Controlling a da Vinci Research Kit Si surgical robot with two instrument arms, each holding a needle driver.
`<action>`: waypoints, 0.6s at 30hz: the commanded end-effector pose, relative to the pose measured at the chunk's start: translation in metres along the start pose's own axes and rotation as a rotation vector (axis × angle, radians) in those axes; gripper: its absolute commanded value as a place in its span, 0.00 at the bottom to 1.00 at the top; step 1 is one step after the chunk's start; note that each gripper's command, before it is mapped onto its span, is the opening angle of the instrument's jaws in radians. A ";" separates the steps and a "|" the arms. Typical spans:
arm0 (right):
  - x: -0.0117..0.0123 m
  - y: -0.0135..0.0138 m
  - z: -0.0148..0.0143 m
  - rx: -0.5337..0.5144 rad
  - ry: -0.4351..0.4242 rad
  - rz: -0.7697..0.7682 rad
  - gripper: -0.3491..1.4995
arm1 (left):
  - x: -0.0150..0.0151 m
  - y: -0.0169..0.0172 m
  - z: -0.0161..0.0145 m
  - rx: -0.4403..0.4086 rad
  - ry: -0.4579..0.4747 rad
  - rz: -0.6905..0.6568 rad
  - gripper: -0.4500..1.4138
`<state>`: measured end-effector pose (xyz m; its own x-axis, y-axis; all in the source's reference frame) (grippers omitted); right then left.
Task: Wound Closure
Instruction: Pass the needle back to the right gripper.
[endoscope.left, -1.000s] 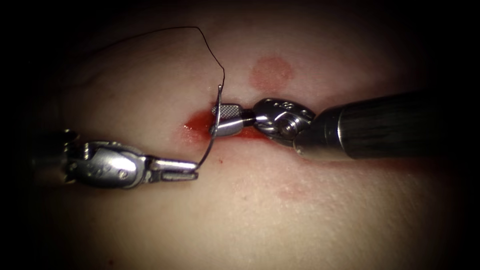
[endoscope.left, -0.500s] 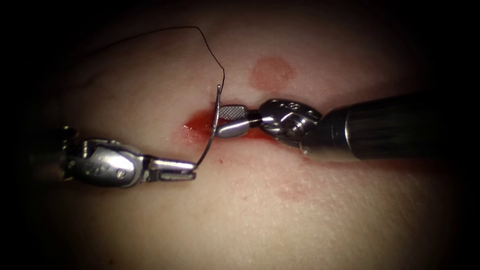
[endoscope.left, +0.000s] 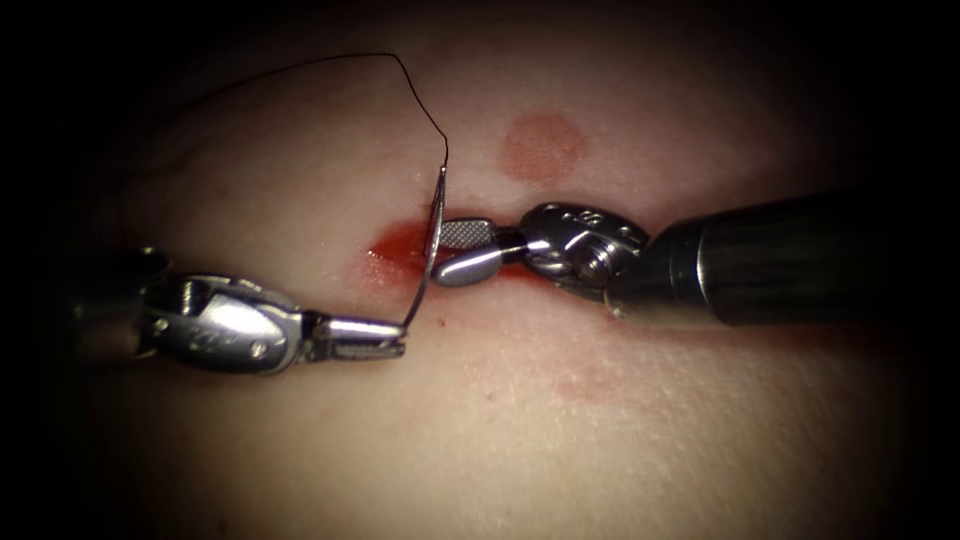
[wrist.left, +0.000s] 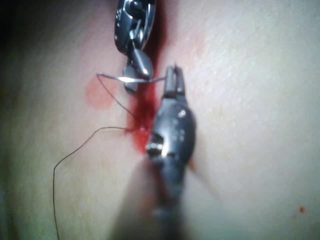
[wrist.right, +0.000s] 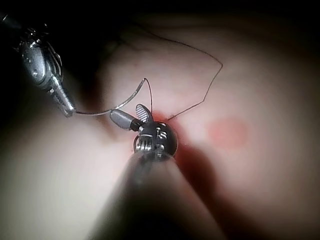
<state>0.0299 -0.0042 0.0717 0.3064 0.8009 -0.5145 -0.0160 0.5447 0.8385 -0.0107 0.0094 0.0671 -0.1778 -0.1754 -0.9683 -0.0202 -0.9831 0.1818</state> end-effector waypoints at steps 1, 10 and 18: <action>-0.0002 0.0003 0.0009 -0.002 0.002 -0.001 0.84 | -0.0006 0.0004 0.0007 -0.001 0.001 -0.002 0.05; 0.0001 0.0003 0.0011 -0.005 0.007 0.001 0.84 | -0.0006 0.0004 0.0006 -0.003 -0.007 0.010 0.05; 0.0002 -0.0001 0.0018 -0.006 0.011 0.001 0.84 | -0.0006 0.0006 0.0007 -0.001 -0.016 0.022 0.05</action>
<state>0.0311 -0.0042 0.0713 0.2938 0.8043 -0.5165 -0.0237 0.5463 0.8372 -0.0108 0.0091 0.0673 -0.1986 -0.1966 -0.9602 -0.0164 -0.9789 0.2038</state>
